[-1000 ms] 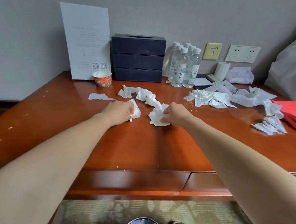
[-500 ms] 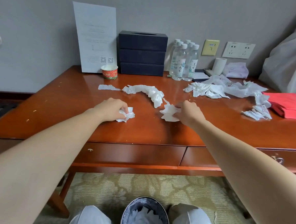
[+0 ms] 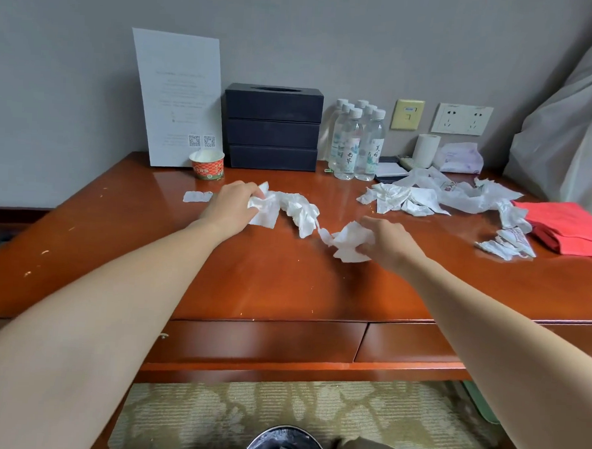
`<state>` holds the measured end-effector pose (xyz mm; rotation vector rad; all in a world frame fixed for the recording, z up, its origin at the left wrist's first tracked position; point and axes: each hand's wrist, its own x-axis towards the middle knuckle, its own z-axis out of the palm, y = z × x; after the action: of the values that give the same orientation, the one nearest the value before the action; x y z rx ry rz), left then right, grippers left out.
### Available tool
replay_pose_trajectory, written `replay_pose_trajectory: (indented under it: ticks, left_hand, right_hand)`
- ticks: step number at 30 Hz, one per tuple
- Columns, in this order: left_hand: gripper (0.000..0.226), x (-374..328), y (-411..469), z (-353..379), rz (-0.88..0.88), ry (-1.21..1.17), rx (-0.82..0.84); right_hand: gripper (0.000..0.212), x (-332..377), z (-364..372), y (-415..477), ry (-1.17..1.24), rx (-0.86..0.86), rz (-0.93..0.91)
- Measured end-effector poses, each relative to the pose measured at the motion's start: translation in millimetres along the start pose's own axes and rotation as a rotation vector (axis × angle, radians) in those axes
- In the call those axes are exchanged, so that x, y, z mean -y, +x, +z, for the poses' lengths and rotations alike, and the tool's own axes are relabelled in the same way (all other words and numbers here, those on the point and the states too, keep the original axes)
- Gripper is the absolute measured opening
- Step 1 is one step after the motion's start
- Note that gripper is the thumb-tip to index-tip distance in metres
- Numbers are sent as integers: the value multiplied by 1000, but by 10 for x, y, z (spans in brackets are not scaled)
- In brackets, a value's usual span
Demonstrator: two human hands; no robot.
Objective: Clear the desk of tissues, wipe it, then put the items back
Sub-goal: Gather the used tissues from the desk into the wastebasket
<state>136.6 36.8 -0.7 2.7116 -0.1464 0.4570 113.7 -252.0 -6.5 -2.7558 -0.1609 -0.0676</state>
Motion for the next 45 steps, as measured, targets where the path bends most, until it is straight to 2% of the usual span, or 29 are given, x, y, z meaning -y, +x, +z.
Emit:
replay_pose_trajectory:
  ticks: [4, 9, 12, 14, 16, 18, 21, 23, 25, 27, 29, 30, 31, 33, 36, 41, 45]
  left_hand:
    - [42, 28, 386, 137, -10, 7, -12]
    - [48, 120, 690, 369, 20, 111, 207]
    - [55, 124, 799, 464, 49, 119, 261]
    - [53, 126, 875, 504, 64, 110, 284]
    - [53, 156, 940, 549, 71, 134, 355]
    - [50, 191, 966, 590, 65, 149, 395]
    - [37, 237, 954, 613, 42, 109, 287]
    - [32, 270, 913, 596, 47, 102, 244]
    - [30, 294, 864, 558, 59, 109, 246]
    - [28, 306, 807, 511, 66, 102, 259]
    - [25, 324, 738, 464, 68, 89, 268]
    - [24, 342, 699, 439, 66, 84, 273]
    - [23, 364, 662, 414, 62, 81, 279]
    - [23, 422, 585, 367, 53, 80, 277]
    - [21, 466, 463, 334, 38, 35, 243]
    - [13, 341, 263, 277, 38, -81, 171]
    - [9, 214, 67, 94, 61, -78, 164]
  right_hand:
    - [62, -54, 77, 192, -13, 18, -15]
    - [62, -103, 142, 426, -6, 63, -14]
    - [57, -108, 168, 535, 14, 56, -34]
    - [42, -92, 200, 605, 14, 50, -54]
    - [12, -74, 239, 674, 16, 38, -49]
    - [9, -61, 260, 722, 60, 0, -6]
    - [44, -25, 180, 802, 278, -159, 82]
    - [49, 68, 93, 856, 353, -235, 76]
    - [50, 235, 43, 877, 360, -223, 20]
    - [53, 433, 88, 836, 352, -110, -51]
    - [41, 598, 245, 778, 212, 63, -103]
    - [25, 645, 345, 757, 135, 122, -101]
    - [20, 672, 413, 735, 101, 137, -89]
    - [33, 667, 465, 719, 124, 110, -63]
    - [36, 637, 417, 702, 150, 71, -57]
    - [25, 664, 301, 585, 183, 18, -39]
    - [17, 687, 192, 396, 214, 1, -32]
